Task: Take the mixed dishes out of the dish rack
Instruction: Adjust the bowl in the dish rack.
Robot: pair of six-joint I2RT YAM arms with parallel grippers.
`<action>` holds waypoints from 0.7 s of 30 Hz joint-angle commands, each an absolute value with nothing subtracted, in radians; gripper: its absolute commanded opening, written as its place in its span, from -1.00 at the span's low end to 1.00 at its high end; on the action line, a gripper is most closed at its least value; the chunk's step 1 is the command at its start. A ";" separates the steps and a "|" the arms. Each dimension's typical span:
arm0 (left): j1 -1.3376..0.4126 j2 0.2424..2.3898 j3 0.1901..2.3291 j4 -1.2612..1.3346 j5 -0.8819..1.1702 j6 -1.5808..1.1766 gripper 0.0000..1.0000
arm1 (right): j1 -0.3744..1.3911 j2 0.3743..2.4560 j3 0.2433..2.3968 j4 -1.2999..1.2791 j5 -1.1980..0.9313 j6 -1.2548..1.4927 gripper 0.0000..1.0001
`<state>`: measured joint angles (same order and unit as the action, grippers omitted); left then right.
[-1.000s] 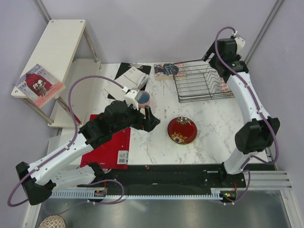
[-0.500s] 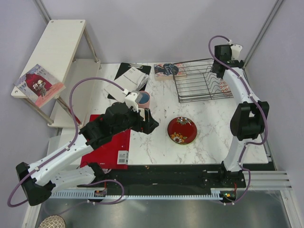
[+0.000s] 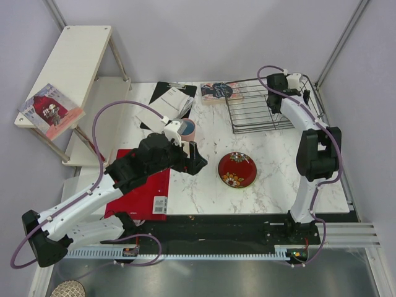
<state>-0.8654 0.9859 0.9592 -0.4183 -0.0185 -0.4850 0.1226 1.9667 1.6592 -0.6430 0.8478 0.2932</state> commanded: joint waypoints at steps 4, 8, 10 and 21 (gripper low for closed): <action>-0.867 1.000 0.962 -0.402 -0.005 -0.453 0.99 | 0.155 1.997 1.664 -0.568 0.934 0.216 0.96; -0.867 0.997 0.951 -0.403 -0.005 -0.454 0.99 | 0.166 2.040 1.703 -0.566 0.954 0.193 0.95; -0.867 0.997 0.946 -0.403 -0.005 -0.454 0.99 | 0.169 2.068 1.716 -0.568 0.972 0.186 0.96; -0.867 1.003 0.937 -0.400 -0.023 -0.453 0.99 | 0.167 2.157 1.781 -0.554 1.063 0.166 0.96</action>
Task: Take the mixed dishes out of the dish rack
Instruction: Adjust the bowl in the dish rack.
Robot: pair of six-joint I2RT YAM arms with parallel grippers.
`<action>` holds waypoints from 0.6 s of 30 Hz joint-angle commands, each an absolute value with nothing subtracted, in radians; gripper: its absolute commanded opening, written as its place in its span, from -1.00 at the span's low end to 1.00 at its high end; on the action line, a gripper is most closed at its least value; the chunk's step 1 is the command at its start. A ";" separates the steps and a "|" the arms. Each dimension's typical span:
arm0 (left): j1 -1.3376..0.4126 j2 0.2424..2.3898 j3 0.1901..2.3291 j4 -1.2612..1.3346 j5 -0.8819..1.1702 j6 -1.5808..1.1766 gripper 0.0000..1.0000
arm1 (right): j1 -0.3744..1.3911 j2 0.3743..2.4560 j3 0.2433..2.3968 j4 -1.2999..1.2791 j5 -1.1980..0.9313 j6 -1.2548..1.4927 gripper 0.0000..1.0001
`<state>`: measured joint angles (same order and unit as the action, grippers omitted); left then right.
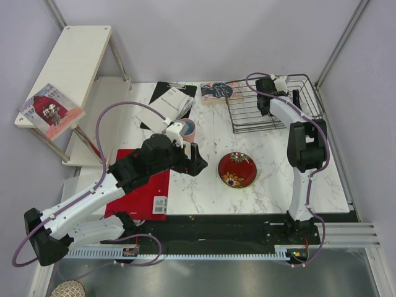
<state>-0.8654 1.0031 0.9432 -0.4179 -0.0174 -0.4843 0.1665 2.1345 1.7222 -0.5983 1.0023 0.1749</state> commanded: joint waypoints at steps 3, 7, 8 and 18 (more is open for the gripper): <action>-0.867 1.000 0.933 -0.402 -0.031 -0.451 0.99 | 0.163 2.166 1.792 -0.549 1.081 0.158 0.96; -0.867 0.994 0.928 -0.403 -0.035 -0.453 0.98 | 0.161 2.152 1.795 -0.549 1.106 0.164 0.86; -0.867 0.994 0.930 -0.403 -0.037 -0.454 0.99 | 0.160 2.146 1.793 -0.548 1.106 0.161 0.84; -0.867 0.996 0.923 -0.403 -0.034 -0.456 0.99 | 0.124 2.097 1.738 -0.531 1.098 0.158 0.60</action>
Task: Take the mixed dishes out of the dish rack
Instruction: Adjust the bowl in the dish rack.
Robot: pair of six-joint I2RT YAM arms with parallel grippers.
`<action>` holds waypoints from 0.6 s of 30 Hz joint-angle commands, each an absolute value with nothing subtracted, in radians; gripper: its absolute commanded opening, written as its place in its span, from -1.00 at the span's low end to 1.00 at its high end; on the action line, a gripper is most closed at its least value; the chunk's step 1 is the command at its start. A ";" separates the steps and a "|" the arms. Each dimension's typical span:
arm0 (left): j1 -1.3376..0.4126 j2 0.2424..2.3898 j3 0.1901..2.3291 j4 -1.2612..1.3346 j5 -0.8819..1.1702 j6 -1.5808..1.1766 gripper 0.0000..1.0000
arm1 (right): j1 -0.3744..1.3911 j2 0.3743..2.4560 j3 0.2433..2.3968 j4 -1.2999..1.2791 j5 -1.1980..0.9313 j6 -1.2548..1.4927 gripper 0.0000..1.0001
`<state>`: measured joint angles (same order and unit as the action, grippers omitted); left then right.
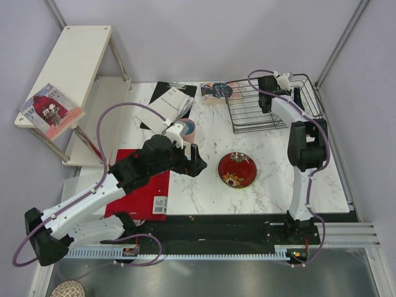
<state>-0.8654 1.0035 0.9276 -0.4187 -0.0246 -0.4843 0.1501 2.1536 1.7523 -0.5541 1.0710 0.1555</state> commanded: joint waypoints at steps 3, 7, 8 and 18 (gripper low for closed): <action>-0.867 0.999 0.923 -0.402 -0.034 -0.454 0.99 | 0.117 2.097 1.733 -0.531 1.085 0.160 0.56; -0.867 1.003 0.927 -0.402 -0.032 -0.456 0.98 | 0.123 2.089 1.738 -0.519 1.037 0.161 0.52; -0.867 1.005 0.923 -0.403 -0.032 -0.456 0.99 | 0.129 2.091 1.741 -0.518 1.029 0.157 0.52; -0.868 1.015 0.928 -0.402 -0.028 -0.459 0.99 | 0.133 2.060 1.753 -0.497 0.937 0.215 0.55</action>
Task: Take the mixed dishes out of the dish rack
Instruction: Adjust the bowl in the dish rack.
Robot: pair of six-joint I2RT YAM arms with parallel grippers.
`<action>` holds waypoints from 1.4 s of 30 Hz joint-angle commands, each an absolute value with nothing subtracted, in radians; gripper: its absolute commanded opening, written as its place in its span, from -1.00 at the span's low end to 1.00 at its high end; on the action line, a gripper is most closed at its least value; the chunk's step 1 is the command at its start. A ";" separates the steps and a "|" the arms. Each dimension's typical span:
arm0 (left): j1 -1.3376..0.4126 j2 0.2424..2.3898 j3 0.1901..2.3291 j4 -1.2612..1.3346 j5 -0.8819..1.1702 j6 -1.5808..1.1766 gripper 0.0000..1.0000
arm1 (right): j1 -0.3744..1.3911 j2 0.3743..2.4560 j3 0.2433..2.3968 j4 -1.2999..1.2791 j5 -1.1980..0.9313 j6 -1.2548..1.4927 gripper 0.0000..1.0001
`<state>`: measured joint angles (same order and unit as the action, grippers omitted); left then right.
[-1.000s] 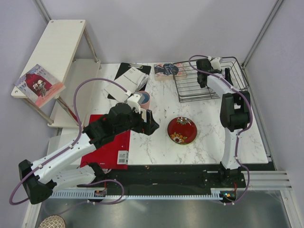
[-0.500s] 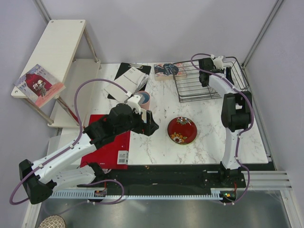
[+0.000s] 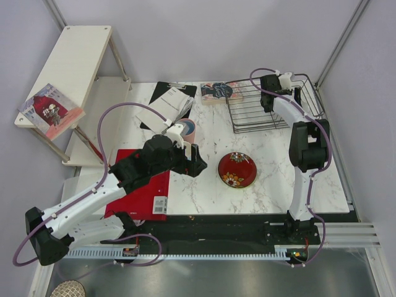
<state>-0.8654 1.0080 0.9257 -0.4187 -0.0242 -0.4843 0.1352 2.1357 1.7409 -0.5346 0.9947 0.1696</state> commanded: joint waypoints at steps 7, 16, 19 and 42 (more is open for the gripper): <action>-0.867 1.019 0.923 -0.400 -0.028 -0.460 0.99 | 0.146 2.092 1.812 -0.506 0.939 0.192 0.56; -0.867 1.023 0.922 -0.405 -0.034 -0.451 0.99 | 0.137 2.154 1.819 -0.511 0.954 0.195 0.57; -0.867 1.023 0.920 -0.408 -0.035 -0.453 0.99 | 0.121 2.164 1.822 -0.511 0.965 0.190 0.57; -0.867 1.038 0.919 -0.411 -0.034 -0.454 0.99 | 0.055 2.146 1.792 -0.546 1.005 0.212 0.45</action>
